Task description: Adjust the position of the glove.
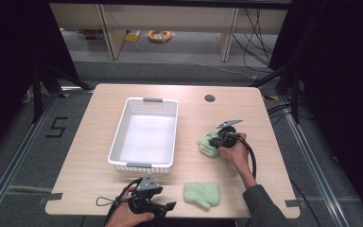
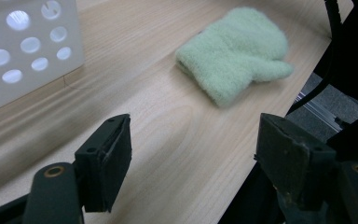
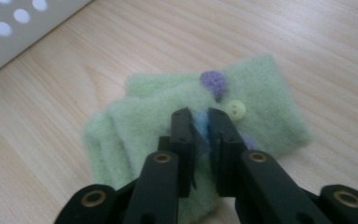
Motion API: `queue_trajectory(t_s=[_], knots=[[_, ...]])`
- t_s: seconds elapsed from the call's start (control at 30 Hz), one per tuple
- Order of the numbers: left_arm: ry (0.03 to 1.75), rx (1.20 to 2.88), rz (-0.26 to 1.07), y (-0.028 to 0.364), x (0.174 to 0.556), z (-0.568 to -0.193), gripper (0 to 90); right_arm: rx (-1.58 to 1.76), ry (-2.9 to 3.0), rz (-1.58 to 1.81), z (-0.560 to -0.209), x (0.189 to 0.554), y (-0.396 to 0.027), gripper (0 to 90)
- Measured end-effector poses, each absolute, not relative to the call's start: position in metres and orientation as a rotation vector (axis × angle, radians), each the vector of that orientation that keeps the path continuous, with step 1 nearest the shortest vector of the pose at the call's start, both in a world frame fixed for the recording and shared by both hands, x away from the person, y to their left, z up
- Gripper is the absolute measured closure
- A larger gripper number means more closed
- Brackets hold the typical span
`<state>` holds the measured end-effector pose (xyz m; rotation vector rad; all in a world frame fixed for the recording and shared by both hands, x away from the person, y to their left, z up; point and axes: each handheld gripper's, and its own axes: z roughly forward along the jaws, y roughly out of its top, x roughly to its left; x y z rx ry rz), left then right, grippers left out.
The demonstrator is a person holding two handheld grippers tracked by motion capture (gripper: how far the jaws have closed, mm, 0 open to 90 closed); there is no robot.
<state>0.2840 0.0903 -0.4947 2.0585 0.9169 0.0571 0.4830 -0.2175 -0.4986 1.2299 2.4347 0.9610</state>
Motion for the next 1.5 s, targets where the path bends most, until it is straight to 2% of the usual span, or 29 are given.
queue_trajectory(t_s=[0.23,0.47,0.87,1.2,1.5], knots=[[0.903,2.069,0.068,0.093,0.286,-0.495,26.6,1.193,2.426,1.02,-0.496,0.481,-0.218,86.8],[0.912,2.054,0.065,0.095,0.287,-0.496,26.6,1.12,2.459,1.063,-0.471,0.467,-0.225,86.9],[0.922,2.042,0.075,0.098,0.289,-0.495,26.6,0.881,2.548,1.229,-0.432,0.41,-0.227,86.9],[0.924,2.037,0.089,0.099,0.291,-0.493,26.6,0.701,2.673,1.302,-0.433,0.355,-0.218,86.8],[0.923,2.053,0.102,0.101,0.292,-0.492,26.6,0.655,2.748,1.31,-0.442,0.33,-0.211,86.7]])
